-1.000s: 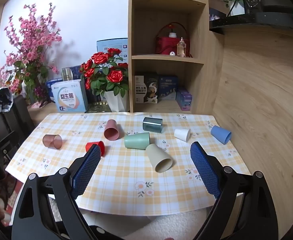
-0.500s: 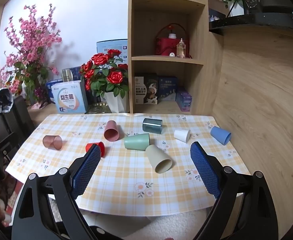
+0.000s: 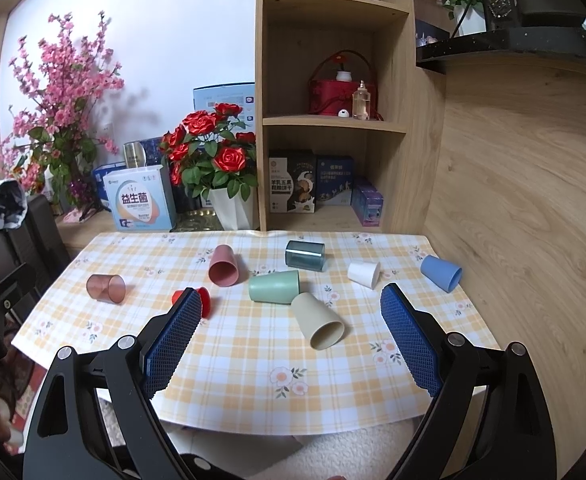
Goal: Flip cup upside down
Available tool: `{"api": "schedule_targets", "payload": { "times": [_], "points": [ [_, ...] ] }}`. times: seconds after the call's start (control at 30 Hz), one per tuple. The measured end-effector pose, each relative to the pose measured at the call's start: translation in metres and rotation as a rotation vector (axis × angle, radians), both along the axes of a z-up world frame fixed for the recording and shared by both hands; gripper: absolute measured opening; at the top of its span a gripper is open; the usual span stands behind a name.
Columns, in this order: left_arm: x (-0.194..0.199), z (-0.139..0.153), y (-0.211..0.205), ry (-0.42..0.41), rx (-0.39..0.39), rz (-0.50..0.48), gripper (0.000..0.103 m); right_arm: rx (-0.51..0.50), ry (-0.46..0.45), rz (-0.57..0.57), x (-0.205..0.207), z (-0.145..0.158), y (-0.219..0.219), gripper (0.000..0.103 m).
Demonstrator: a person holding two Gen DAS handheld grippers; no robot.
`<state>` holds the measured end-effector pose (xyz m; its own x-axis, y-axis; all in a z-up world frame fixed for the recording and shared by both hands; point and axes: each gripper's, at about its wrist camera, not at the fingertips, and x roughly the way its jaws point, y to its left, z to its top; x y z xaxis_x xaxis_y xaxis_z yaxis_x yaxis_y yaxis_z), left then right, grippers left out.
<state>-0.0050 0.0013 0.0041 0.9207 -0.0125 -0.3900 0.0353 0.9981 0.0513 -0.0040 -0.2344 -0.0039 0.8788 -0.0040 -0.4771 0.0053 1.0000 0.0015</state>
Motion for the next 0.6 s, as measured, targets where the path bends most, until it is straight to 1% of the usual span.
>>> {"api": "schedule_targets", "payload": {
  "times": [0.6],
  "points": [
    [-0.0026,0.0018,0.0008,-0.009,-0.004,-0.001,0.097,0.0,0.0,0.0,-0.0002,-0.0007,-0.0001,0.088]
  ]
}}
